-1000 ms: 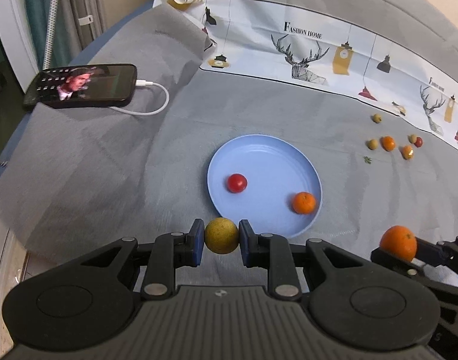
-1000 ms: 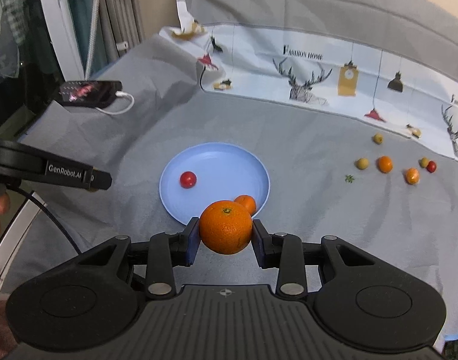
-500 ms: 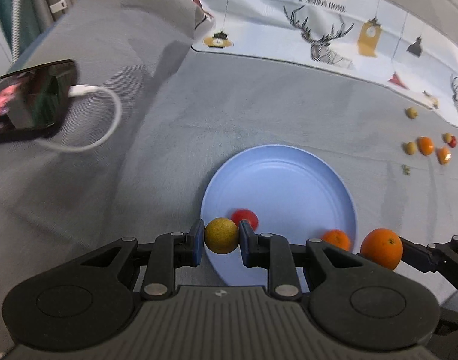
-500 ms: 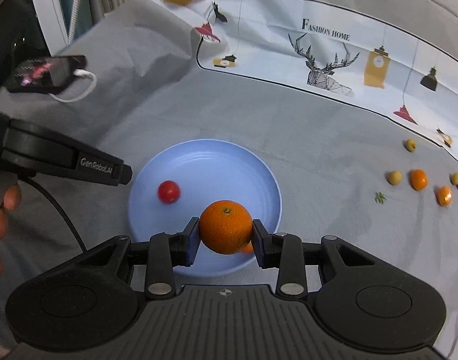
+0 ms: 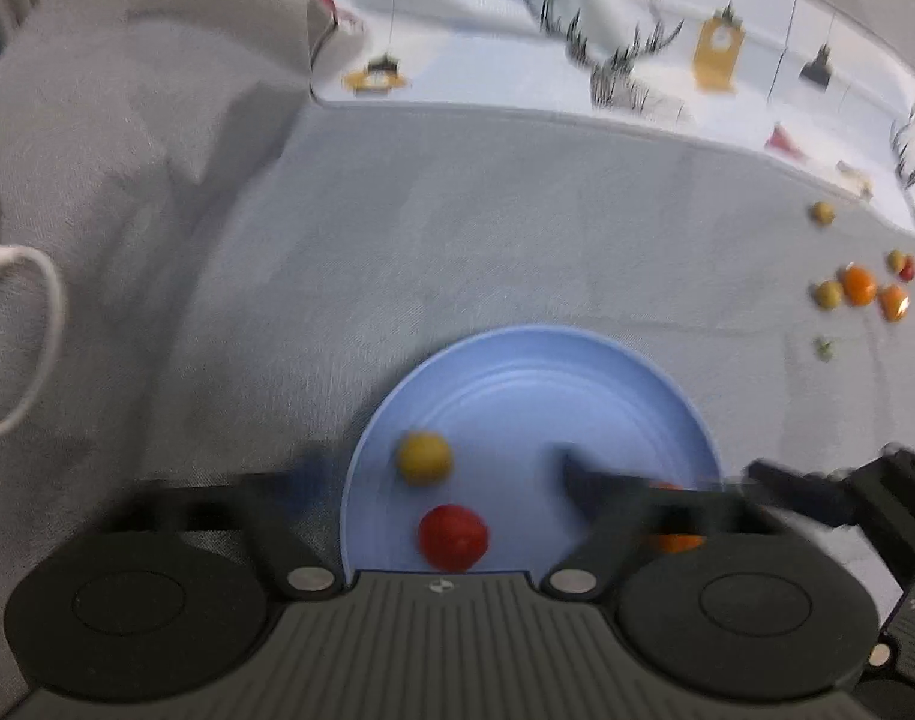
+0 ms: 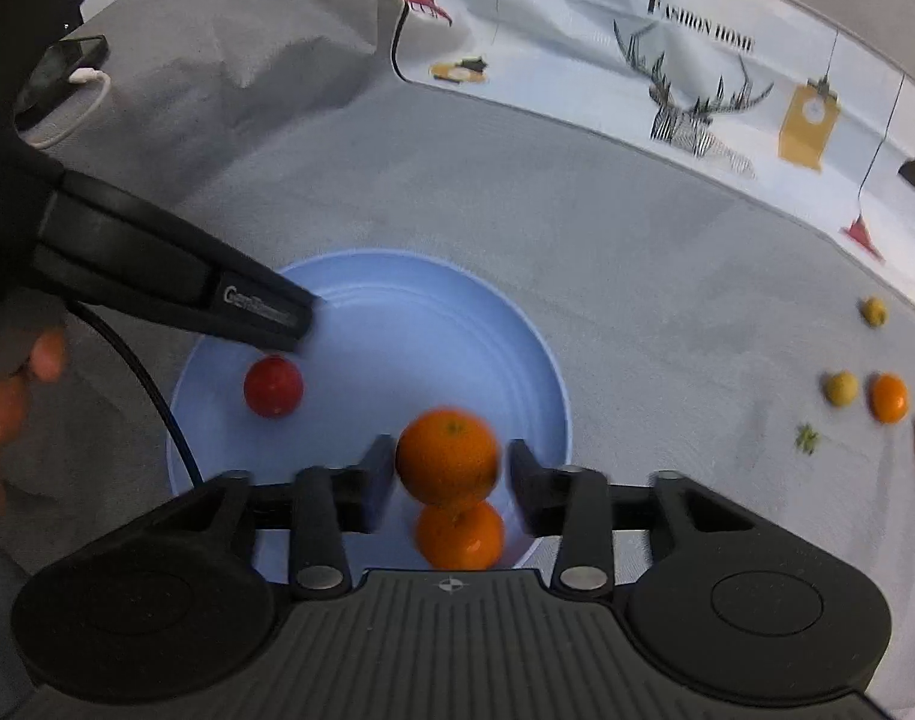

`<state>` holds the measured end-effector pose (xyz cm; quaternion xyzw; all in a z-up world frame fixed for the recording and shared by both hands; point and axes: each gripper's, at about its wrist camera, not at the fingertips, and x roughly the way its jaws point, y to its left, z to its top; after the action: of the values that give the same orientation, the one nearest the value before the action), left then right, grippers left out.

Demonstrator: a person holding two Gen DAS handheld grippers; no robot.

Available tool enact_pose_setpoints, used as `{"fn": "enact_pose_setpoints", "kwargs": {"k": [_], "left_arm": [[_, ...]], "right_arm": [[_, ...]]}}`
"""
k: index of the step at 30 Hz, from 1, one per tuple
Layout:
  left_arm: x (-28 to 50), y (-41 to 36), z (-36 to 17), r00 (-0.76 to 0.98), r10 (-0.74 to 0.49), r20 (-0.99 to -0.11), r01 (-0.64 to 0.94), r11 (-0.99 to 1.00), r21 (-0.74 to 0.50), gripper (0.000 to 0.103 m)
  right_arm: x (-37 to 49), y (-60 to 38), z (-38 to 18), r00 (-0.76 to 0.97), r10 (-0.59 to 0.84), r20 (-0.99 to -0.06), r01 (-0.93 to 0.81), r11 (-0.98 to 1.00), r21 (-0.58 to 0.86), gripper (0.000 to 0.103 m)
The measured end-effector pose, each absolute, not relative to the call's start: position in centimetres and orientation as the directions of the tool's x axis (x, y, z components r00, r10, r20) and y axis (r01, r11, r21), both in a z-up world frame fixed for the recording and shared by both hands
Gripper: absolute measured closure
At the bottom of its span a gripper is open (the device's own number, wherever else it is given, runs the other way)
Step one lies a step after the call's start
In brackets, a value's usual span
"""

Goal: Organize fruits
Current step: 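Lower both fruits onto the blue plate and open both tools, then lift both tools away from the plate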

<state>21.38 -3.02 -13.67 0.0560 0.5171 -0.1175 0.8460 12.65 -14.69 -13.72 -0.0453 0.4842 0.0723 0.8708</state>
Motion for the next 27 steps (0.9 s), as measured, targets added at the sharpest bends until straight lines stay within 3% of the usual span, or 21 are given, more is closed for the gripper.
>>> {"fn": "enact_pose_setpoints", "kwargs": {"k": [4,13,21,27], "left_arm": [[18.4,-2.3,-11.6,0.46,-0.176,-0.87,0.272,0.961,-0.051,0.001],[8.2,0.0,-6.7,0.5,-0.129,-0.857,0.214,0.977,-0.022,0.001],[2.2,1.9,-0.7,0.609,-0.1,-0.787,0.168,0.986,0.005,0.001],[-0.9,2.3,2.0,0.642,-0.086,-0.762,0.142,0.99,0.009,0.001]], "right_arm": [[10.0,-14.5,-12.0,0.534,0.056,-0.844,-0.184,0.982,-0.051,0.018],[1.6,-15.4,-7.2,0.485,0.095,-0.87,-0.042,0.996,0.085,0.008],[-4.3,-15.5,-1.5,0.614,0.071,-0.786,-0.024,0.997,0.071,0.001],[-8.1,-15.6,1.0,0.679,0.052,-0.732,-0.022,0.998,0.05,0.001]]}}
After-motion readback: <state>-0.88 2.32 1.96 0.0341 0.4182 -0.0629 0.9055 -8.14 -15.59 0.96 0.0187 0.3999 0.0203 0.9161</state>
